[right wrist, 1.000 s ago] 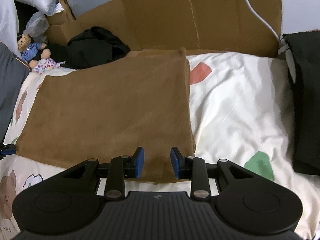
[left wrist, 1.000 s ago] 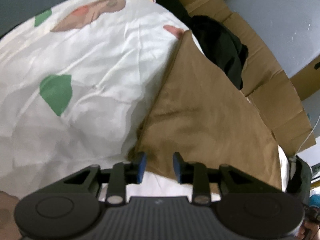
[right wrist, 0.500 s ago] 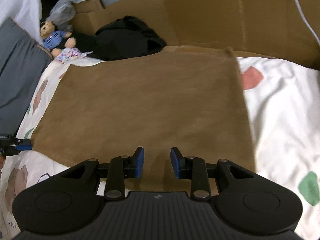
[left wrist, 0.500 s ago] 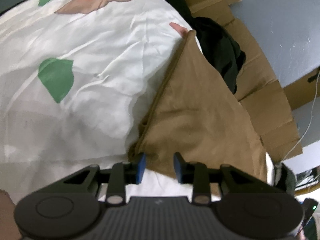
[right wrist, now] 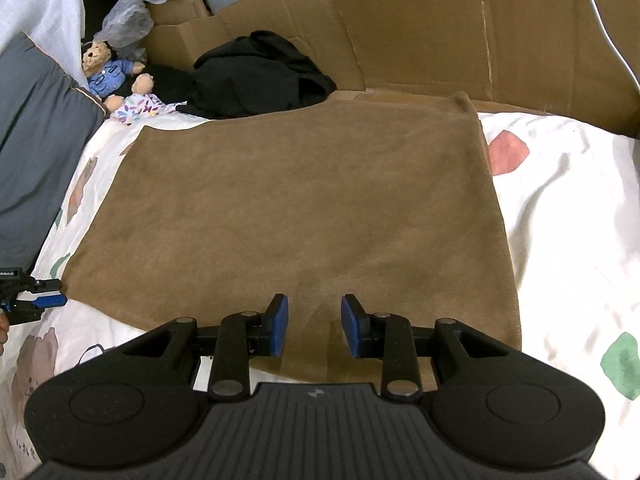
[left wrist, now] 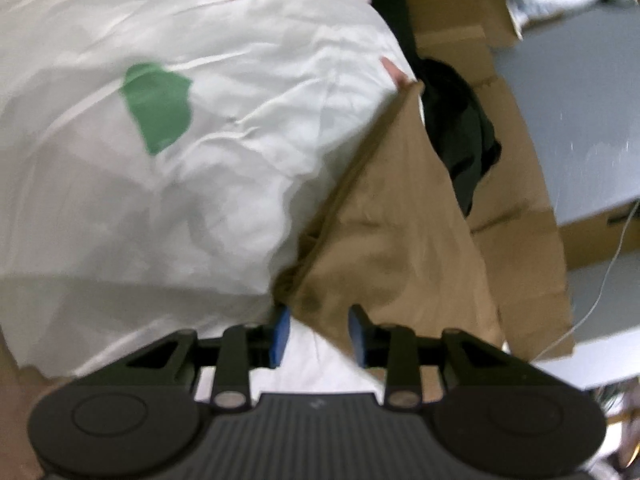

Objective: Fold clothes

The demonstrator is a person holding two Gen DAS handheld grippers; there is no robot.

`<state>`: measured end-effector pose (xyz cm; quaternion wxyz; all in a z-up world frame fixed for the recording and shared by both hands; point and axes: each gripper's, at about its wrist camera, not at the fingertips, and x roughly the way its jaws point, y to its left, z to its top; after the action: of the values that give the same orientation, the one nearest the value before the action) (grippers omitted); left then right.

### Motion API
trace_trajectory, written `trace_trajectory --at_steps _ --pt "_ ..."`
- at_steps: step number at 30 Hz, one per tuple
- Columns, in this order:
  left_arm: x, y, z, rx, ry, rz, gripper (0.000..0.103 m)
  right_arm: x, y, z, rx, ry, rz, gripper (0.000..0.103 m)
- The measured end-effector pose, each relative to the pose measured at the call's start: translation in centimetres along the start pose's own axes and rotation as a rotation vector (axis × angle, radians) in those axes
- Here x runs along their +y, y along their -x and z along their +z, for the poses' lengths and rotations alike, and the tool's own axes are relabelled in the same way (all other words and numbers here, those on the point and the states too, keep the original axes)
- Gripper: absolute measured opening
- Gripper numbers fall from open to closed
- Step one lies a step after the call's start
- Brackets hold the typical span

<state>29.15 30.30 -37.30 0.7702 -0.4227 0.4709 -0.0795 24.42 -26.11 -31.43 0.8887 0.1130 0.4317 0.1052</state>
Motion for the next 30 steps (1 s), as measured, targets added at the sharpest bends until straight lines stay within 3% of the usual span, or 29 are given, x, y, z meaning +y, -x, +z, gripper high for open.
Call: trace_trajectory --at_steps 15,24,30 --pt "1.5 -1.3 0.9 -0.032 0.090 -0.049 0.038 0.7 -0.7 -0.4 0.024 0.012 0.004 0.033" --pt "1.0 -1.2 1.4 -0.010 0.038 -0.048 0.033 2.5 -1.3 0.7 0.028 0.057 0.027 0.033" --pt "0.6 -1.0 1.3 0.006 -0.009 -0.072 0.041 4.0 -1.3 1.6 0.019 0.095 0.057 0.033"
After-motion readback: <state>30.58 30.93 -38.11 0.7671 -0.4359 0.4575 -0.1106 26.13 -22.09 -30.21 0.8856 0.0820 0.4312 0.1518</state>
